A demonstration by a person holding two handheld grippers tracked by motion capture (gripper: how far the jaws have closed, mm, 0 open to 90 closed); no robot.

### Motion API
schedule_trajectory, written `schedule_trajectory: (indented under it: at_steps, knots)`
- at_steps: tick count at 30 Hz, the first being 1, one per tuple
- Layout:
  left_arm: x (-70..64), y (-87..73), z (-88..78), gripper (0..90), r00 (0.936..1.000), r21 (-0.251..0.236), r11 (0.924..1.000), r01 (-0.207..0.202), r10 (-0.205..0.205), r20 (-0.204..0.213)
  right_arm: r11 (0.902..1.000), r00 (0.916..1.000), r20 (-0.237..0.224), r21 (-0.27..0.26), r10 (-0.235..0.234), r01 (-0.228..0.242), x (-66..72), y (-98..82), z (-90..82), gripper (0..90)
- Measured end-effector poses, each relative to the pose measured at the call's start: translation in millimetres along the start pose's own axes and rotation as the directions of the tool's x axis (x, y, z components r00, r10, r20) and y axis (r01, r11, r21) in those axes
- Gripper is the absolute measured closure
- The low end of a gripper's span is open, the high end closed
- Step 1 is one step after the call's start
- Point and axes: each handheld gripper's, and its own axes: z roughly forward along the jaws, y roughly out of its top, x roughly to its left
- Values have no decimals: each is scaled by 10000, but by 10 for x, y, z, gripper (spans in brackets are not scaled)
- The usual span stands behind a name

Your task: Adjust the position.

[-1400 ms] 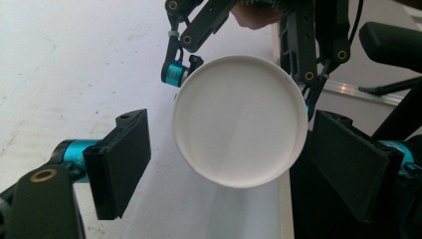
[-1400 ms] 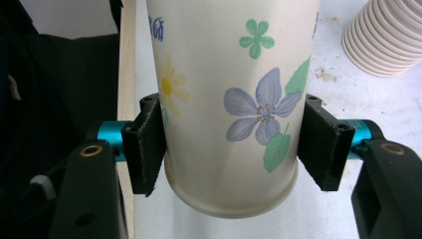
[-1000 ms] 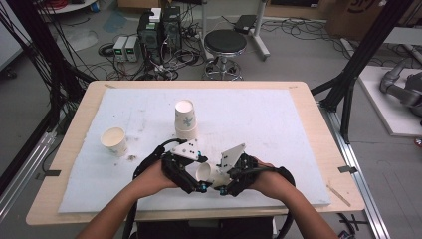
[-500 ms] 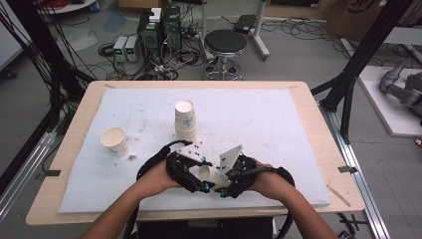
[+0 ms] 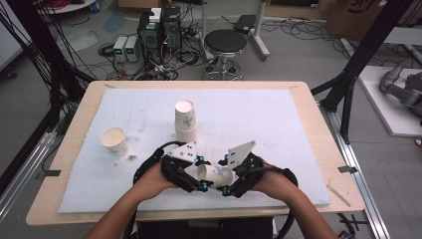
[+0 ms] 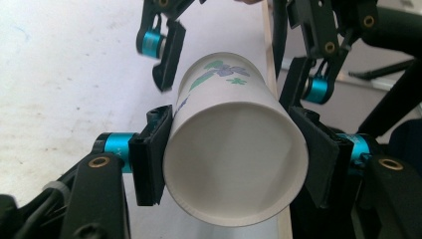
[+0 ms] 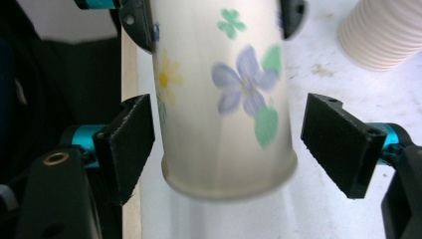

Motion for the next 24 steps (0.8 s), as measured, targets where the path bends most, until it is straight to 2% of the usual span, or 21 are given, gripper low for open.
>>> schedule_trajectory:
  at_steps: [2,4,8,10,14,18,21,24]
  knots:
    - [-2,-43,-34,370,9999,-484,9988,100,-101,-7,9985,9996,64,-475,259,-255,-13,-46,-59,216]
    - [0,-85,-67,370,9997,-744,9970,233,-239,-72,9929,9986,117,-1081,517,-501,-32,-95,-117,212]
    - [6,-174,-113,369,9986,-1191,9920,415,-449,-262,9696,9928,217,-2188,1174,-1099,-41,-196,-206,201]
    - [7,-216,-137,369,9979,-1579,9861,514,-567,-296,9585,9909,302,-2590,1312,-1190,-36,-248,-229,201]
    - [1,-290,-182,369,9973,-2140,9759,425,-544,-502,9387,9852,195,-3072,1705,-1563,3,-356,-231,201]
    - [-10,-338,-222,369,9967,-2662,9630,417,-587,-565,9201,9823,106,-3521,1870,-1714,28,-477,-205,201]
    - [-17,-362,-232,369,9967,-2816,9589,340,-533,-613,9029,9807,60,-3916,1954,-1775,51,-545,-174,201]
    - [-24,-382,-244,369,9967,-3016,9531,249,-469,-660,8984,9797,22,-3991,2007,-1831,56,-582,-150,201]
